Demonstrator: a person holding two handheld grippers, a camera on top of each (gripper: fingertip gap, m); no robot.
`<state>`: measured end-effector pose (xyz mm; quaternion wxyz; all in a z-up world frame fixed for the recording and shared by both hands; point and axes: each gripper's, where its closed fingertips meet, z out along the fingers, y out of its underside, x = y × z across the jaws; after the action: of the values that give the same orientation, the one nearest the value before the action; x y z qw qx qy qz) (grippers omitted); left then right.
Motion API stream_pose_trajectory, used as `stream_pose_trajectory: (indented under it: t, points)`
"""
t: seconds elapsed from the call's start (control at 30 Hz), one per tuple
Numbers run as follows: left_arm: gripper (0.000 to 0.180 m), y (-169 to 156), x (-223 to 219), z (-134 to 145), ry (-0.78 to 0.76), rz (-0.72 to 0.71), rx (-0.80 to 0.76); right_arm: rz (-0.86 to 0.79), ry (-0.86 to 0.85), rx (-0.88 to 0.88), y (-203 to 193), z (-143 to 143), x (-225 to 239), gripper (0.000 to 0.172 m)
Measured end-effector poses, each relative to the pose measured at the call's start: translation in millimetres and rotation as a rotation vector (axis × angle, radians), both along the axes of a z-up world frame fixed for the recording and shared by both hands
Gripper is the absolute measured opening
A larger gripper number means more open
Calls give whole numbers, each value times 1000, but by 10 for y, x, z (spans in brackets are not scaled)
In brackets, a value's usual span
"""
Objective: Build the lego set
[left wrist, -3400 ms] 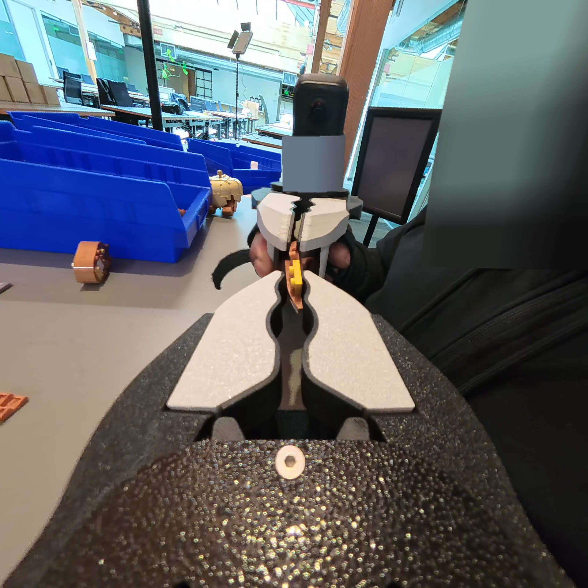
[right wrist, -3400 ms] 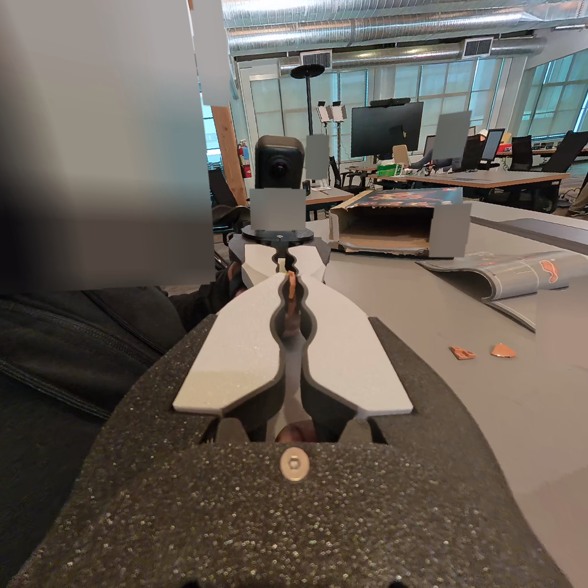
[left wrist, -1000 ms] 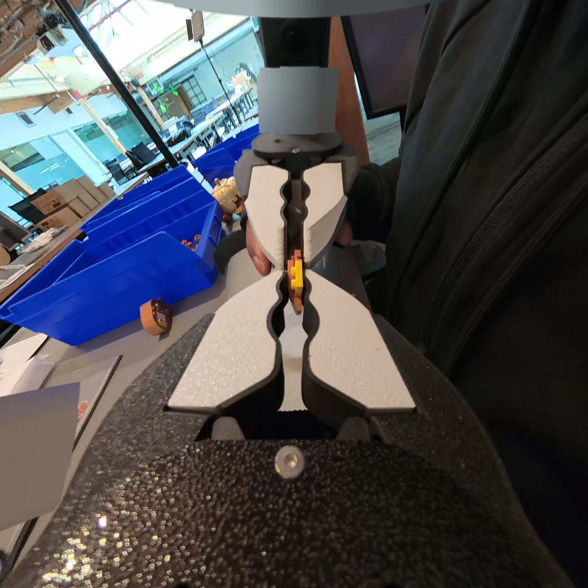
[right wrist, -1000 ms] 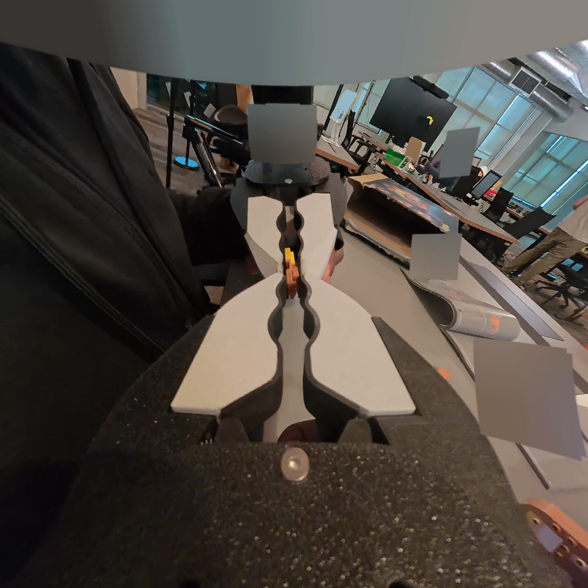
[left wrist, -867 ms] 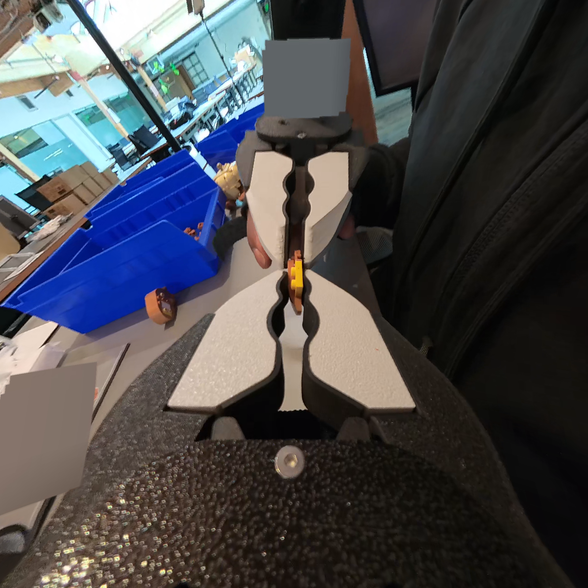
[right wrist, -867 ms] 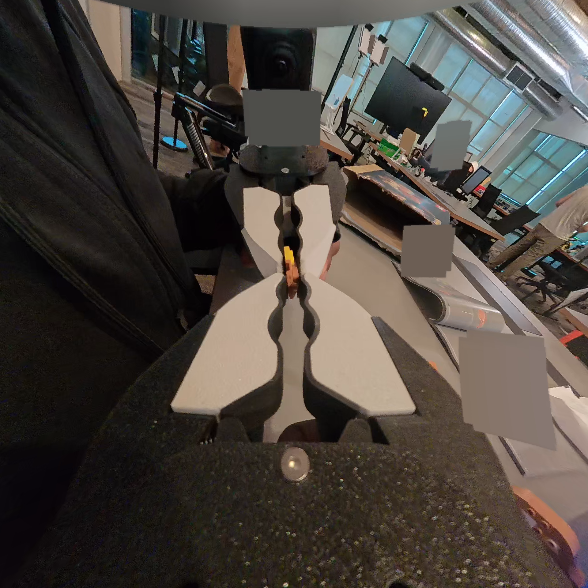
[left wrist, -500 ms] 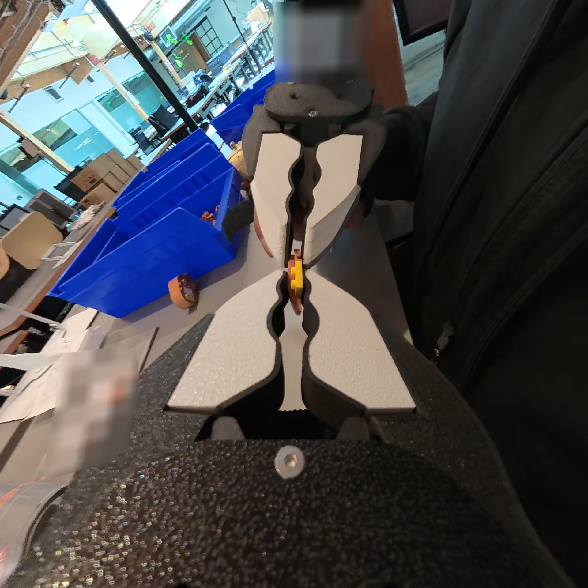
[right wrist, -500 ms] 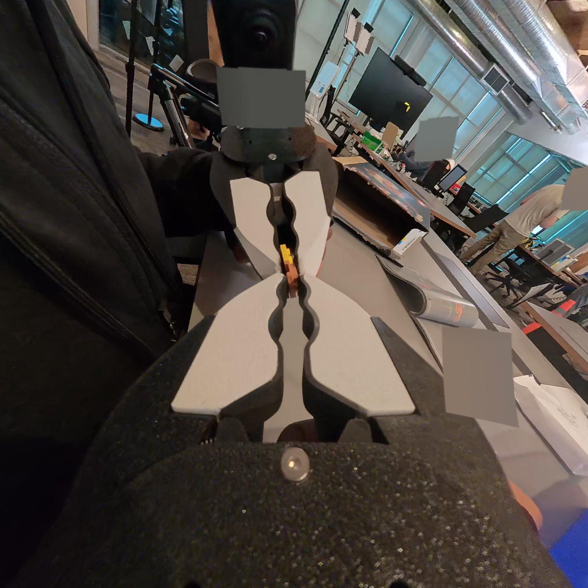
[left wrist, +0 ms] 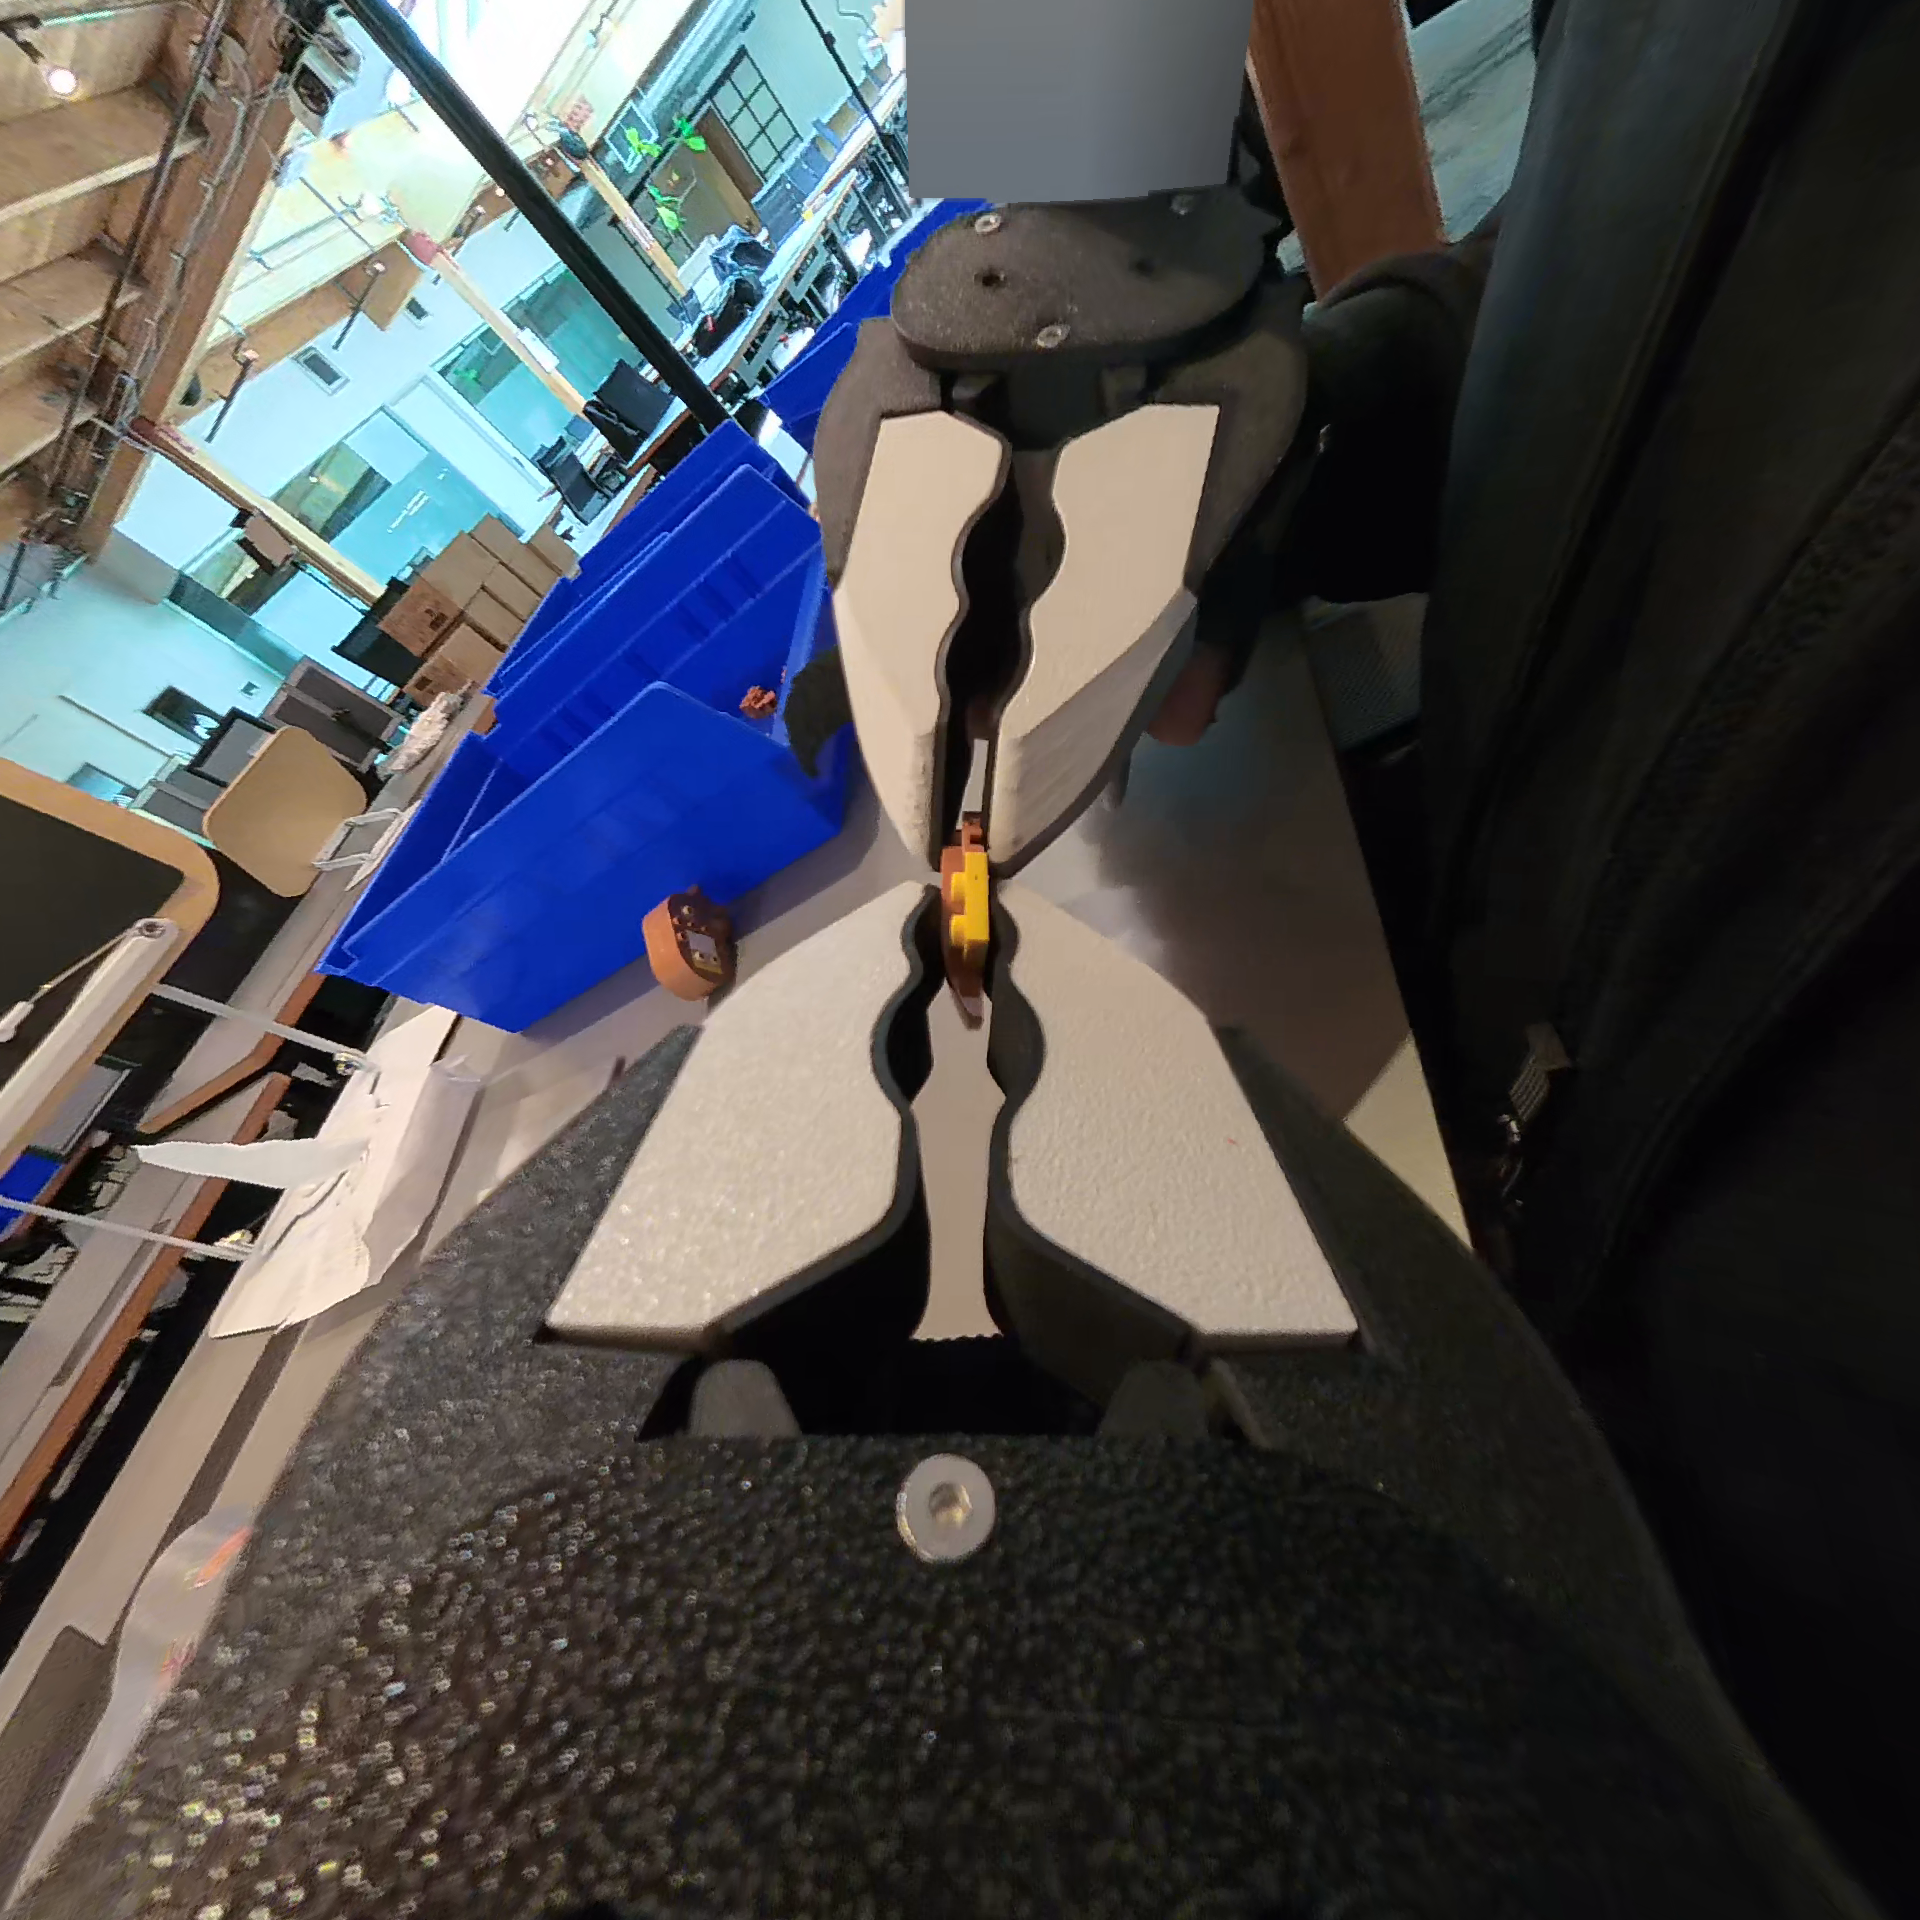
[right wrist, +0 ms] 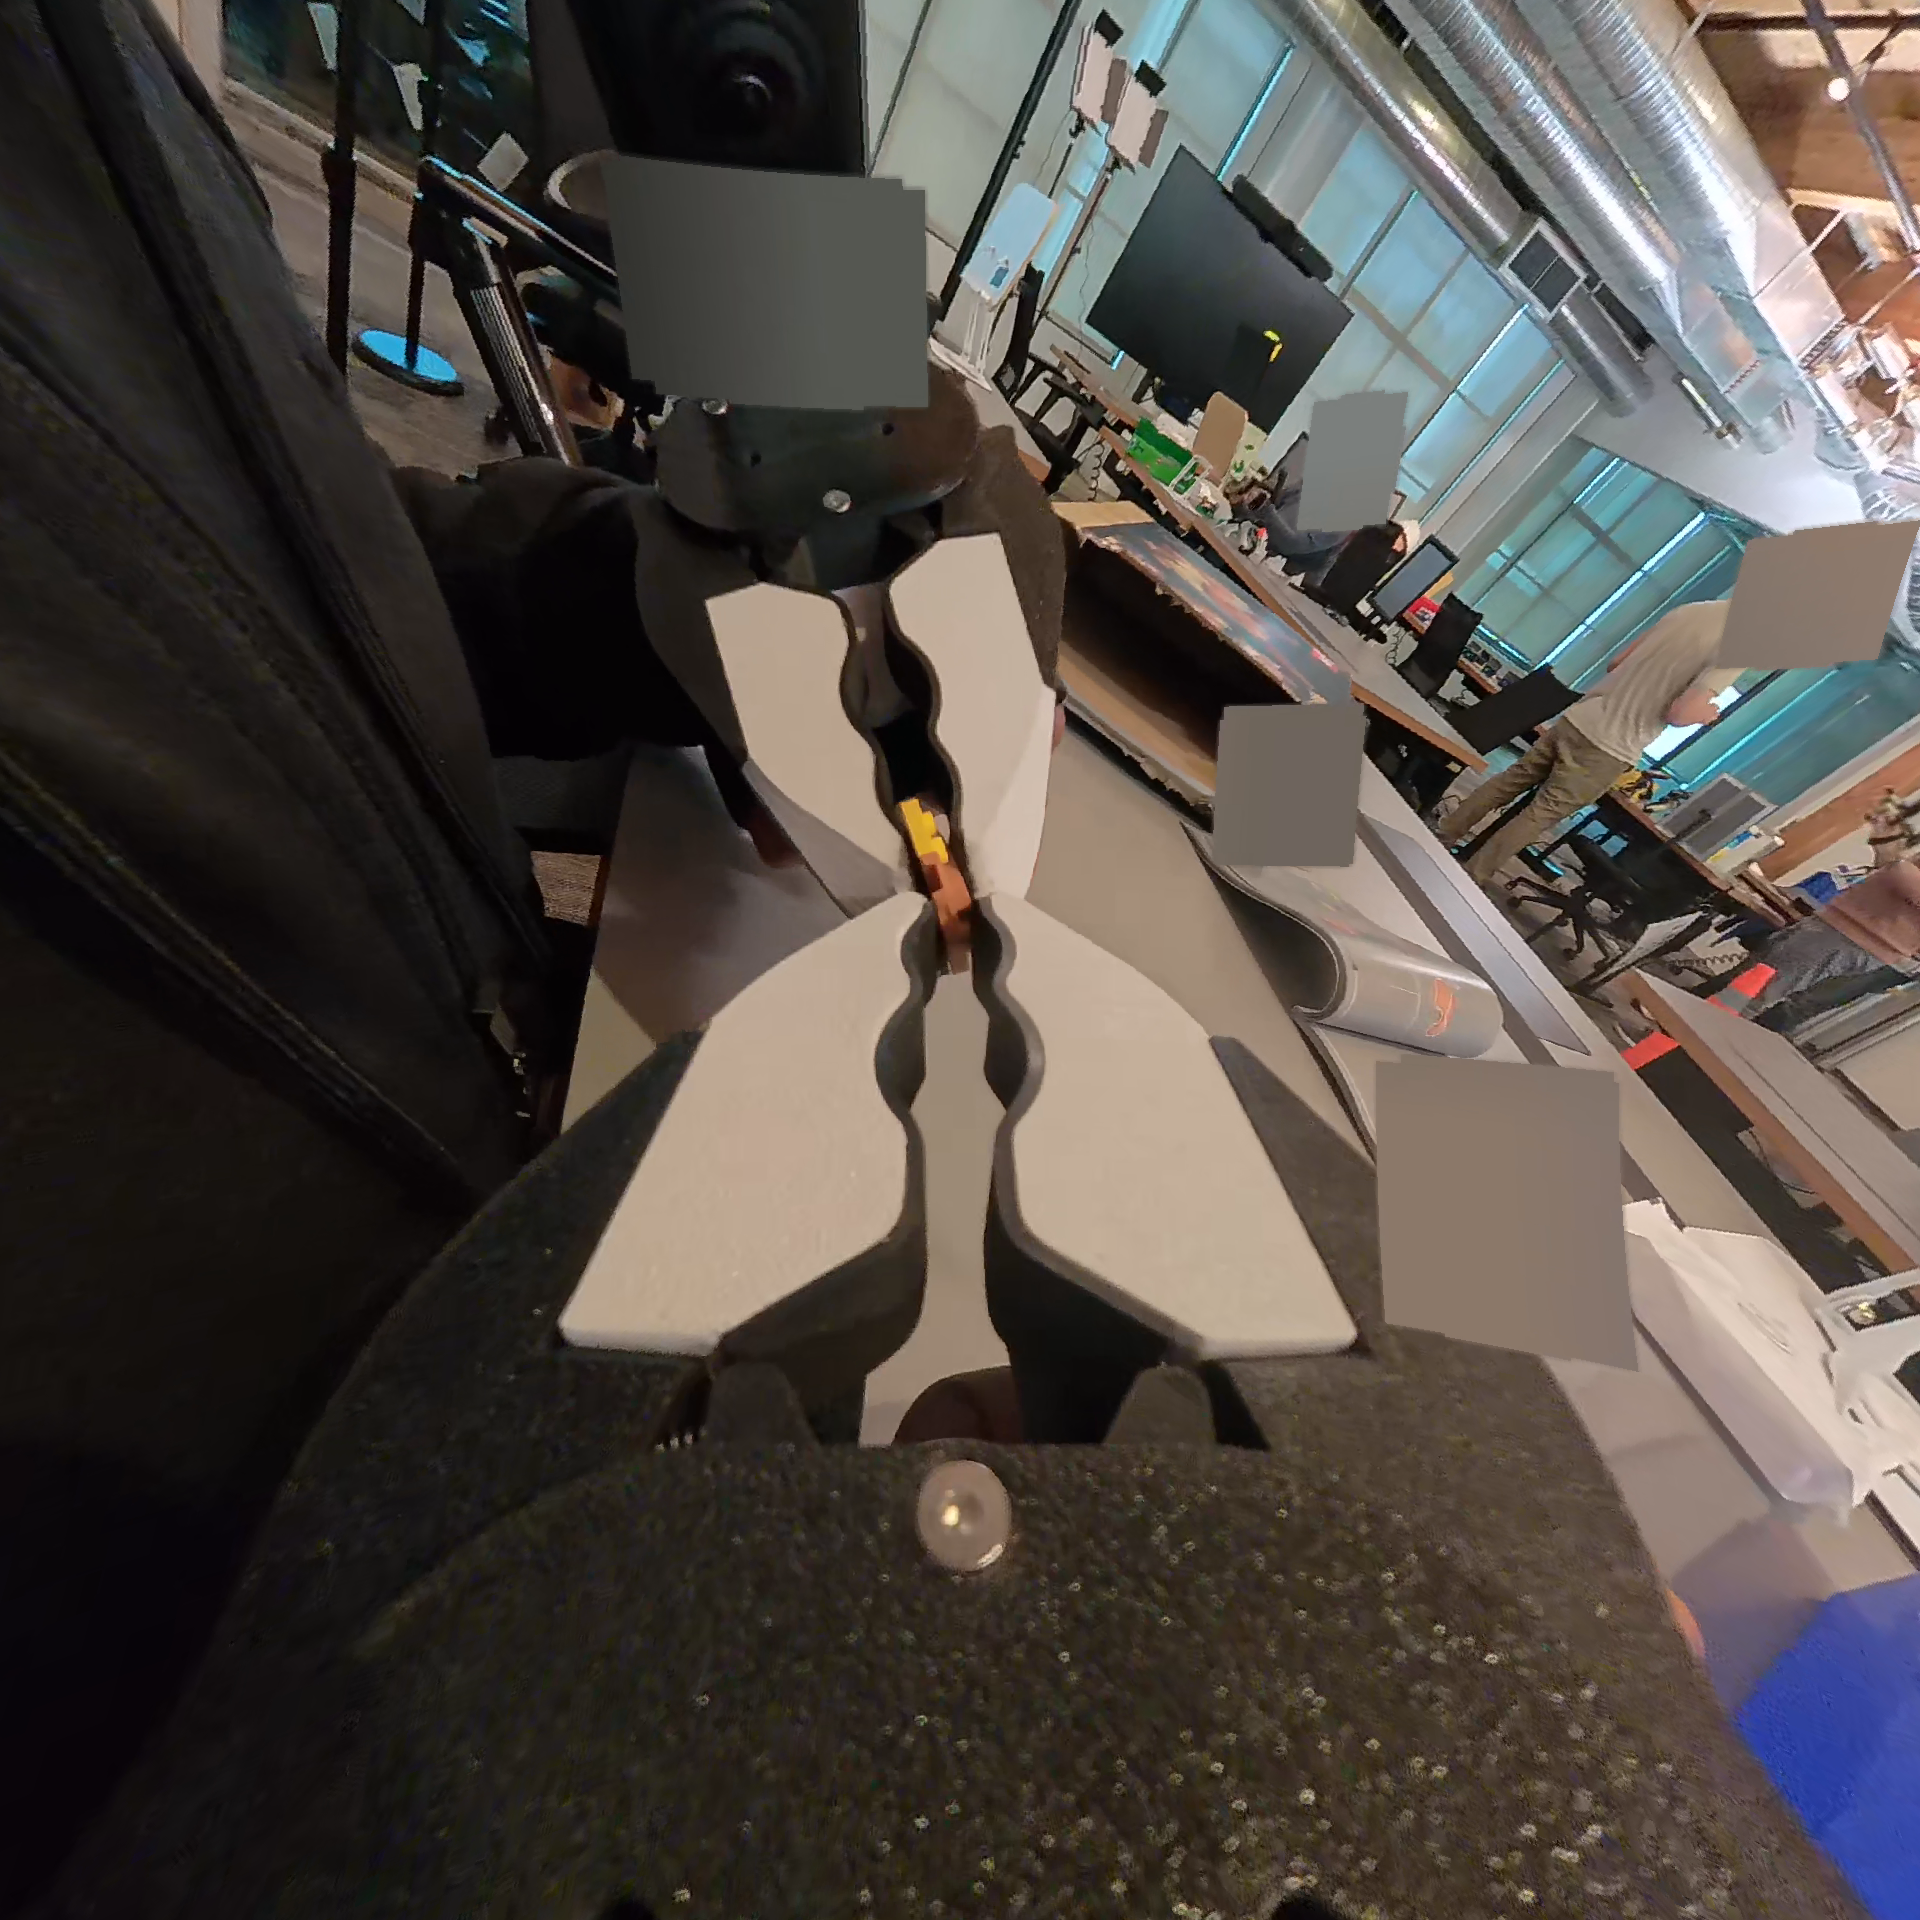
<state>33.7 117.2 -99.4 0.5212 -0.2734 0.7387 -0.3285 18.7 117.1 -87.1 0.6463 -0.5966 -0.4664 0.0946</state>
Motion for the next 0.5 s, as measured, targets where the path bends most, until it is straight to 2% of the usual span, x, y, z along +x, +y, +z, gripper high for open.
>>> stream_pose_trajectory:
  t: [0.17,0.3,0.4,0.5]
  points:
    - [6,89,31,-4,-9,38,49,-37,32,-22,94,-10,41,7]
    - [6,260,60,4,-14,105,195,-92,-77,37,153,-14,107,18]
    - [6,339,53,46,-24,113,295,-165,-167,78,225,-2,225,18]
    - [6,491,40,61,-16,144,426,-201,-241,42,298,-72,338,18]
